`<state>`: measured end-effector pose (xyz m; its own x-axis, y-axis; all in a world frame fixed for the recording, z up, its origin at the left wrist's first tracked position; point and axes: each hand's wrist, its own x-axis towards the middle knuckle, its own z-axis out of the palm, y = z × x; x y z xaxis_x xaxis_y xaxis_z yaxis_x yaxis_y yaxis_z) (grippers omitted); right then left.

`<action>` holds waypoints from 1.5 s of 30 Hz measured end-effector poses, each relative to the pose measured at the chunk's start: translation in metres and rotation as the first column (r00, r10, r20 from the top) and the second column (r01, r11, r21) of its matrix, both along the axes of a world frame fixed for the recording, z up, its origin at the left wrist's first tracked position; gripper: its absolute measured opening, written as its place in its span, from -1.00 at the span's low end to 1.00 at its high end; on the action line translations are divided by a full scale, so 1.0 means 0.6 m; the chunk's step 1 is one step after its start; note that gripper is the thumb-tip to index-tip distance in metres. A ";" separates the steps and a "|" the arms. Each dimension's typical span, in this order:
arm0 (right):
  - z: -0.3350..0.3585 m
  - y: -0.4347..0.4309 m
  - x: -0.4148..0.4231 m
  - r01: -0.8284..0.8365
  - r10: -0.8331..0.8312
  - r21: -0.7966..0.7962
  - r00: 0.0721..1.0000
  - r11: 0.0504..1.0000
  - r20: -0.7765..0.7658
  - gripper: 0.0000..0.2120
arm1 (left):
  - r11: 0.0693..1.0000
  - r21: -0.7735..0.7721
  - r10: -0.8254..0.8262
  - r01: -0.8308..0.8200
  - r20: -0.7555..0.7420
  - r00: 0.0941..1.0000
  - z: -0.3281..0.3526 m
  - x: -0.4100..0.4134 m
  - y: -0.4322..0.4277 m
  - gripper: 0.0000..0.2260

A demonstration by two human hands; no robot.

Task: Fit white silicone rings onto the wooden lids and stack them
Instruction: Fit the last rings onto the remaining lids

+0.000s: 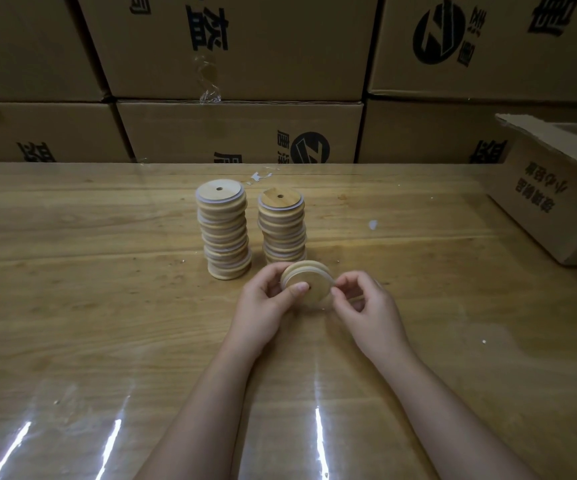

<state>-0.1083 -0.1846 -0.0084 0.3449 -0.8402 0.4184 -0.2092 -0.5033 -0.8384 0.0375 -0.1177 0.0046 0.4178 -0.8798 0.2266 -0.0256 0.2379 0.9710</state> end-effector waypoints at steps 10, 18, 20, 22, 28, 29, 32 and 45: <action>0.003 0.002 -0.001 -0.087 0.087 0.015 0.996 0.996 0.038 -0.73 | 1.000 -0.021 -0.003 0.004 0.037 0.999 -0.002 -0.001 -0.001 -0.80; 0.005 0.001 -0.002 -0.032 0.036 -0.030 0.990 0.999 0.134 -0.64 | 0.998 -0.039 -0.042 0.046 0.095 0.995 -0.006 0.002 0.001 -0.74; 0.007 0.002 -0.003 -0.025 0.035 -0.072 0.990 0.997 0.137 -0.65 | 0.998 -0.041 -0.047 0.050 0.084 0.995 -0.006 0.002 0.000 -0.75; 0.008 0.003 -0.003 -0.009 0.023 -0.097 0.989 0.995 0.144 -0.72 | 0.997 -0.041 -0.056 0.059 0.072 0.996 -0.005 0.002 0.000 -0.77; 0.008 0.000 -0.005 -0.007 0.021 -0.141 0.995 0.990 0.102 -0.82 | 0.997 -0.039 -0.069 0.071 0.055 0.996 -0.006 0.002 0.001 -0.78; 0.008 0.000 -0.005 -0.007 0.021 -0.149 0.995 0.989 0.094 -0.83 | 0.997 -0.040 -0.067 0.069 0.056 0.996 -0.006 0.002 0.001 -0.78; 0.008 0.002 -0.005 0.004 0.011 -0.143 0.995 0.990 0.099 -0.81 | 0.997 -0.033 -0.071 0.073 0.059 0.996 -0.005 0.002 0.001 -0.78; 0.008 -0.002 -0.005 -0.054 -0.001 0.209 0.967 0.976 0.254 -0.76 | 0.995 0.052 -0.069 0.082 -0.209 0.975 0.003 -0.002 0.002 -0.71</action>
<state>-0.1111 -0.1858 -0.0033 0.2754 -0.9111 0.3066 0.0328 -0.3099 -0.9502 0.0361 -0.1165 0.0063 0.3818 -0.9200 0.0884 0.1930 0.1729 0.9658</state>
